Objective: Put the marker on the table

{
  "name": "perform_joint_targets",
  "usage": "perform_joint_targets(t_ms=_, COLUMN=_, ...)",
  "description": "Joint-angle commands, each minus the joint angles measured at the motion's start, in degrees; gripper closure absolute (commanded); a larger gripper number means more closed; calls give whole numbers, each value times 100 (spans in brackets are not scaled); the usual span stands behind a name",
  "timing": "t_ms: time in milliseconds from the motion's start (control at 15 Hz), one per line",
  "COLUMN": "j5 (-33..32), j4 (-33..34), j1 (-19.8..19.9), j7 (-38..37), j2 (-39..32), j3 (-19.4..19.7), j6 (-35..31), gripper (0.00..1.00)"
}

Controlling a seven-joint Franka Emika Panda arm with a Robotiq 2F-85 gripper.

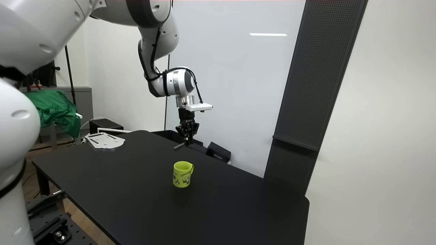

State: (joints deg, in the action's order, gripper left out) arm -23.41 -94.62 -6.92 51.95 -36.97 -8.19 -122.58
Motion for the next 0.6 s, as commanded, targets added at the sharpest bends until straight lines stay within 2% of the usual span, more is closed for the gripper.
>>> perform_joint_targets(t_ms=0, j5=177, j4=-604, j1=70, j7=190, j2=383, j3=-143, j6=-440, gripper=96)
perform_joint_targets(t_ms=533, j5=394, j4=-1102, j1=-6, j7=303, j2=333, j3=-320, j6=-947, gripper=96)
